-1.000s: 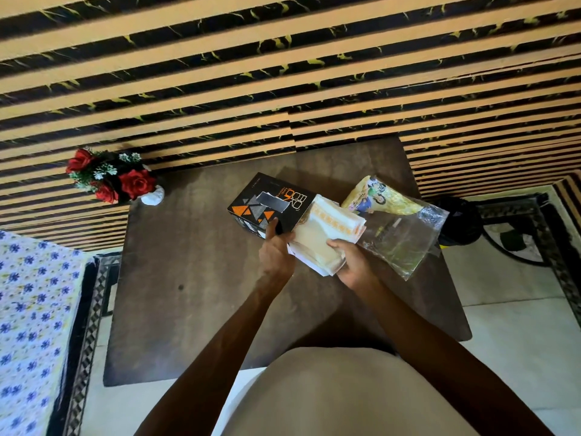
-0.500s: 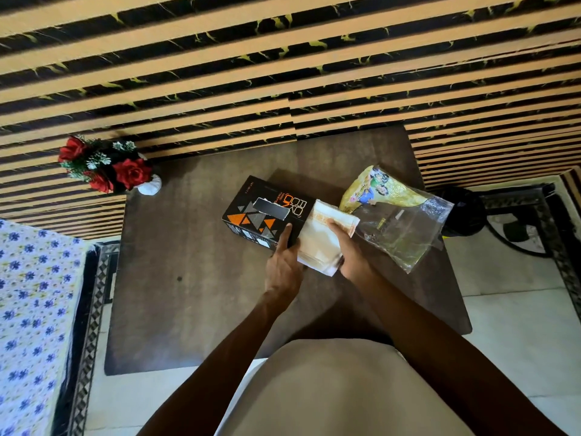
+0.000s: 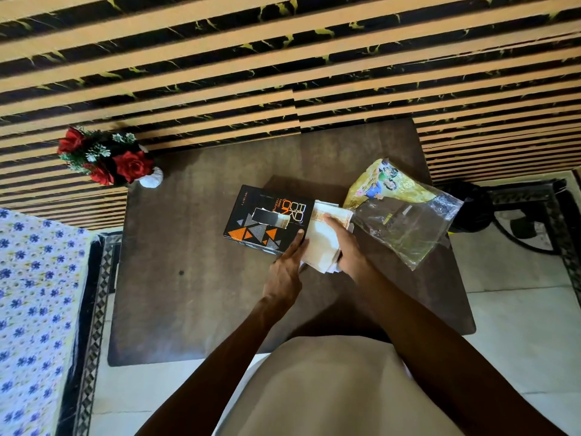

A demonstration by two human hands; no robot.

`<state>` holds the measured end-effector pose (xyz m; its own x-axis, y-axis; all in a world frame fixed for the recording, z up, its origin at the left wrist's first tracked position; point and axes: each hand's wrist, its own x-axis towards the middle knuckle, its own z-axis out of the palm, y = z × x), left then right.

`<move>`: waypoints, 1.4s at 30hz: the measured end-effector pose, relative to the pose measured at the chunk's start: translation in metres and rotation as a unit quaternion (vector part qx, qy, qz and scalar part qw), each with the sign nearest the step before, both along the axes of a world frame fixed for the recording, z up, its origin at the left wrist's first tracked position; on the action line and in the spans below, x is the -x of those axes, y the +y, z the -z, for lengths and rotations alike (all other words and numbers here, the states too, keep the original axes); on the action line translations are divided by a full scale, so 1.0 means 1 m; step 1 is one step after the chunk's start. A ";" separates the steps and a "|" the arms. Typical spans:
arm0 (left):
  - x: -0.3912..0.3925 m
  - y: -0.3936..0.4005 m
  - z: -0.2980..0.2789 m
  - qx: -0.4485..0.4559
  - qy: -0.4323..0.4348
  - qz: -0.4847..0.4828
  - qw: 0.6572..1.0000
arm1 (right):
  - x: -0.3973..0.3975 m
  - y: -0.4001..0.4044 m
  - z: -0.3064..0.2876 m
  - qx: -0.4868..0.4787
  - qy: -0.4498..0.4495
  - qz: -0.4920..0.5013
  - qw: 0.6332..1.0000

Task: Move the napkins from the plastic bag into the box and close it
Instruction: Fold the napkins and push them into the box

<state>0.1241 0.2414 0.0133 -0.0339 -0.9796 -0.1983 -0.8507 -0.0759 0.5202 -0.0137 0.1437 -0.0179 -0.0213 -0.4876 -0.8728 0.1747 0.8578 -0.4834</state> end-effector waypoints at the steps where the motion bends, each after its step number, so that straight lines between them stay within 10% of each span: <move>1: 0.000 -0.002 -0.003 -0.014 0.010 0.009 1.000 | 0.002 0.002 0.001 -0.003 -0.006 -0.013 1.000; 20: -0.035 -0.050 -0.008 -0.083 0.105 -0.118 0.984 | -0.048 -0.011 -0.001 0.071 0.140 -0.143 0.977; 29: -0.036 -0.055 -0.015 -0.109 0.114 -0.140 0.978 | -0.021 0.005 0.009 0.010 0.091 -0.085 0.992; 42: -0.042 -0.055 -0.023 -0.137 0.116 -0.111 0.977 | -0.039 0.016 0.005 0.121 0.085 -0.250 0.957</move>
<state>0.1663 0.1859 0.0364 0.0973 -0.8794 -0.4660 -0.6586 -0.4080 0.6324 0.0254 0.1597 -0.0234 0.1358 -0.6617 -0.7374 -0.3276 0.6724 -0.6637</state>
